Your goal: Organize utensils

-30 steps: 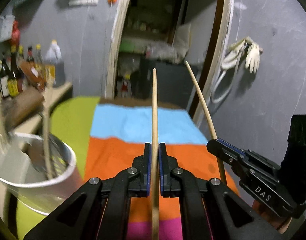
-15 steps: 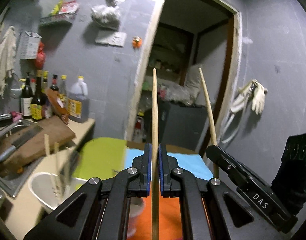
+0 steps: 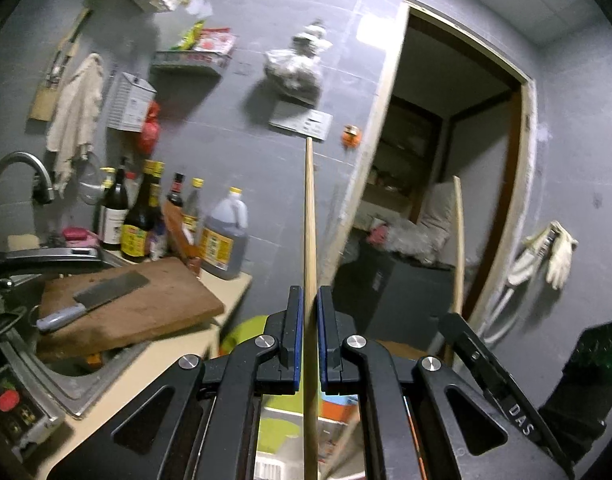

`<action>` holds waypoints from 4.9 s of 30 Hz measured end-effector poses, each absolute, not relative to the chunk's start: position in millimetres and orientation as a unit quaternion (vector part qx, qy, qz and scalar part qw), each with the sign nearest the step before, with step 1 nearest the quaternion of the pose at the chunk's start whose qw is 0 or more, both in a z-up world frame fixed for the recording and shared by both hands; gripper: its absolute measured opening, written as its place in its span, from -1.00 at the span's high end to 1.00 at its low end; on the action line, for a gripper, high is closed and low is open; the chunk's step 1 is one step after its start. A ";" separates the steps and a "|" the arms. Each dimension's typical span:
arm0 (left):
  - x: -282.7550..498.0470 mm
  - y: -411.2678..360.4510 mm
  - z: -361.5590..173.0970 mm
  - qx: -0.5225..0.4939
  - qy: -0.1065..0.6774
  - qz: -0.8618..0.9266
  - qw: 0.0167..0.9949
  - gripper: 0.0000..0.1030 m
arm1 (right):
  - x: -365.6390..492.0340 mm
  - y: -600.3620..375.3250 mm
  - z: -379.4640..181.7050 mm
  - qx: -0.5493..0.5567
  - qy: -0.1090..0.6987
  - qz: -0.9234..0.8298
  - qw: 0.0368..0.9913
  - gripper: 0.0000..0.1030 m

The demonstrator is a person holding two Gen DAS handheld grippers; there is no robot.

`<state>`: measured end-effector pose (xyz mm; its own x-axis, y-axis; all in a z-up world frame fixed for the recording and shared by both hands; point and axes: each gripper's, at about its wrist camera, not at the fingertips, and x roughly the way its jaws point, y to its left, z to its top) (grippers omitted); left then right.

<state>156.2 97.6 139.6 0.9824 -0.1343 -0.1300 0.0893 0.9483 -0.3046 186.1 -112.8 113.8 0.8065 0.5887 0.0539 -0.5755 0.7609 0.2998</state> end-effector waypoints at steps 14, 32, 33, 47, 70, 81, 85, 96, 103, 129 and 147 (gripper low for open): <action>176.6 131.5 122.5 -0.155 0.043 -0.013 0.987 0.92 | 194.5 -86.6 88.0 0.130 0.000 0.260 0.957 0.89; 185.1 130.1 93.9 -0.158 0.068 0.008 0.985 0.92 | 202.4 -83.0 70.4 0.147 0.005 0.288 0.946 0.88; 185.1 129.2 92.8 -0.157 0.069 0.009 0.985 0.92 | 203.0 -83.3 69.8 0.150 0.005 0.288 0.946 0.88; 183.7 130.0 88.5 -0.169 0.069 0.007 0.983 0.91 | 203.4 -79.9 72.9 0.167 0.000 0.287 0.943 0.88; 179.7 117.0 81.4 -0.149 0.097 -0.008 0.984 0.91 | 190.2 -71.6 62.3 0.108 0.007 0.260 0.960 0.87; 177.3 115.7 68.3 -0.151 0.134 -0.018 0.979 0.89 | 186.7 -76.4 62.2 0.109 0.018 0.265 0.958 0.65; 173.7 116.5 68.2 -0.154 0.139 -0.022 0.978 0.88 | 185.6 -76.4 63.3 0.106 0.020 0.265 0.958 0.57; 166.2 113.9 70.9 -0.153 0.144 -0.031 0.977 0.71 | 180.0 -83.1 66.4 0.100 0.024 0.259 0.961 0.39; 159.3 113.8 76.8 -0.158 0.139 -0.028 0.977 0.37 | 176.7 -88.5 71.5 0.089 0.030 0.257 0.962 0.22; 131.9 105.5 82.2 -0.159 0.160 -0.014 0.974 -0.69 | 154.4 -133.2 83.6 0.037 0.110 0.203 0.972 -0.47; 101.2 61.5 79.8 -0.094 0.151 -0.066 0.982 -0.95 | 111.1 -183.5 83.6 0.035 0.155 0.134 0.978 -1.00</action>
